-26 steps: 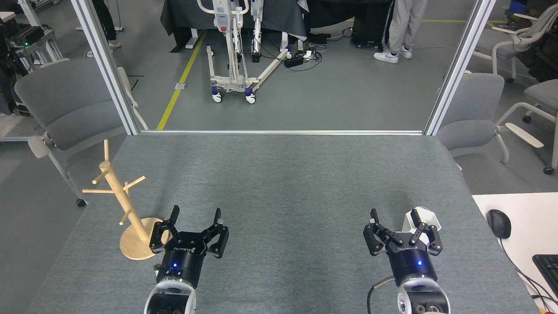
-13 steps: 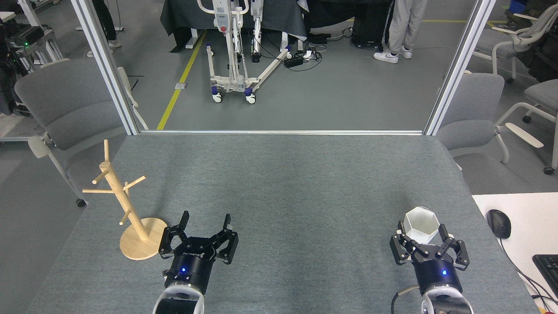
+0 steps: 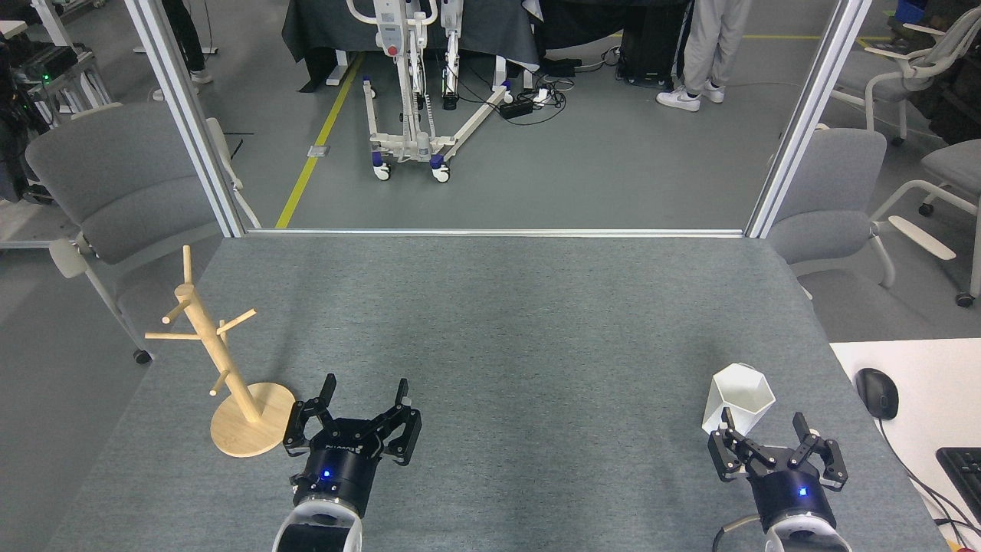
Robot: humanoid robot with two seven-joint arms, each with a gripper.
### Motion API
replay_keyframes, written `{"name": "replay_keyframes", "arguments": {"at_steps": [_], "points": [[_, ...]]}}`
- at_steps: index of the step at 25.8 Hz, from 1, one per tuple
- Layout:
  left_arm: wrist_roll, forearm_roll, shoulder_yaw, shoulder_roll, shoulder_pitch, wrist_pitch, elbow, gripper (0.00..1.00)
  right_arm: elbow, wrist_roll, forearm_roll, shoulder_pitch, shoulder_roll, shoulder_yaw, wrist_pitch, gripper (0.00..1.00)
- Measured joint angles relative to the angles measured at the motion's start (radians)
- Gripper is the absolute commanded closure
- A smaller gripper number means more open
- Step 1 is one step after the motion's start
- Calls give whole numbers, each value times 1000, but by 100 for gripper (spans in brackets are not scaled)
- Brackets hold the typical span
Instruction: Hang cup on storage rack
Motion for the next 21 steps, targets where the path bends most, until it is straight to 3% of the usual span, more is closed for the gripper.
{"name": "replay_keyframes", "arguments": {"at_steps": [6,21], "points": [[-2,0,1,0,-13,0,22,1,28,-4,0,-17,-34,1,-61,0],[-2,1,2,-1,-22,0,44,1,84,-5,3,-39,-31,2,-85,0]]}}
